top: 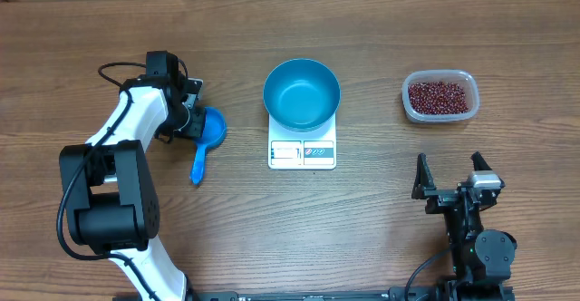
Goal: Scoop item into bowl and weigh 150g on scale
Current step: 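Close left gripper on the blue scoop handle and lift it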
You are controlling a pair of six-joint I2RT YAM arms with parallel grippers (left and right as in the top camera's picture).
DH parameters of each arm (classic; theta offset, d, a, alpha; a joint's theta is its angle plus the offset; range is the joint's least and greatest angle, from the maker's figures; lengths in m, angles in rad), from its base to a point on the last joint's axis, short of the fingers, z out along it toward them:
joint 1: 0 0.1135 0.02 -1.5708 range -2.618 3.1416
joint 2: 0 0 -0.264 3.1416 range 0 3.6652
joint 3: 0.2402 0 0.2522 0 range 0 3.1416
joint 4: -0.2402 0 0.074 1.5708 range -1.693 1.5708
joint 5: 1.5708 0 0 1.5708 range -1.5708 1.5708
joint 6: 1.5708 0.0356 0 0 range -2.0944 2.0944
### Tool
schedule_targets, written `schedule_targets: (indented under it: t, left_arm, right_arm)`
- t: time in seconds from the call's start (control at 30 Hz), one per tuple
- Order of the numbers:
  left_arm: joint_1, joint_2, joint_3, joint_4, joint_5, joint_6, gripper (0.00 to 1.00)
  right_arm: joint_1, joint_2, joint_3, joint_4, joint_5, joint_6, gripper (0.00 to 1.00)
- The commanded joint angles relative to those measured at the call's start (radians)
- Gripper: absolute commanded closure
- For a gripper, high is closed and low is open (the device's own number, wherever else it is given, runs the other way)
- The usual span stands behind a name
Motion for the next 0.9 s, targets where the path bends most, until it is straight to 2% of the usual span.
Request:
schedule_targets:
  t: [0.0, 0.27, 0.47, 0.6, 0.87]
  left_arm:
    - [0.002, 0.011, -0.003, 0.008, -0.006, 0.0, 0.96]
    - [0.002, 0.01, -0.003, -0.001, -0.006, -0.001, 0.96]
    - [0.002, 0.002, 0.034, -0.048, -0.006, -0.105, 0.96]
    - [0.002, -0.021, 0.108, -0.092, -0.006, -0.25, 0.96]
    - [0.002, -0.05, 0.368, -0.382, -0.038, -0.769, 0.96]
  right_arm:
    - [0.0, -0.01, -0.01, 0.006, -0.002, -0.001, 0.0]
    - [0.0, -0.01, -0.01, 0.006, -0.002, -0.001, 0.0]
    - [0.0, -0.01, -0.01, 0.006, -0.002, -0.001, 0.0]
    - [0.0, -0.01, -0.01, 0.006, -0.002, -0.001, 0.0]
    - [0.0, -0.01, -0.01, 0.006, -0.002, -0.001, 0.0]
